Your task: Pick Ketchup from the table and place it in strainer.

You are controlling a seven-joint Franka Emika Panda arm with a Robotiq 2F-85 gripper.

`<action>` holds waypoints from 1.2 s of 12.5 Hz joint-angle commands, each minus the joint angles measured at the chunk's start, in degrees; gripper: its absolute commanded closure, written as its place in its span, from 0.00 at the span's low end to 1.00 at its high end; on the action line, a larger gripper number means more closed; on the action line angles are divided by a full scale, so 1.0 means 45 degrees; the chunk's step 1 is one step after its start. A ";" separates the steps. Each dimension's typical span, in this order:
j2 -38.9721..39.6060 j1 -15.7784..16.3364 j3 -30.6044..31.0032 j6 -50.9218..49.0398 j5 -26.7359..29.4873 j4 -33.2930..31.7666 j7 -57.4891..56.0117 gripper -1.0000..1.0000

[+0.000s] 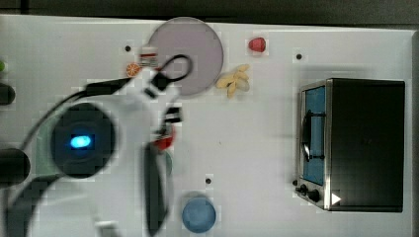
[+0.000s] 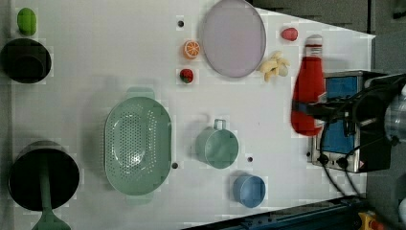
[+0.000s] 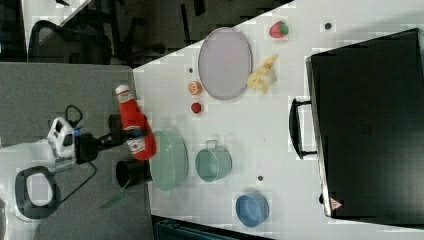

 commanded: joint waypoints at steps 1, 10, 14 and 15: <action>0.1571 0.0953 0.1605 0.0242 0.0435 -0.0529 0.4169 0.37; 0.5880 0.2066 0.3961 0.5067 -0.0361 -0.0461 0.6967 0.37; 0.7433 0.2453 0.3917 0.6375 -0.1163 -0.0506 0.8679 0.37; 0.7576 0.2480 0.3907 0.6387 -0.1418 -0.0499 0.8953 0.33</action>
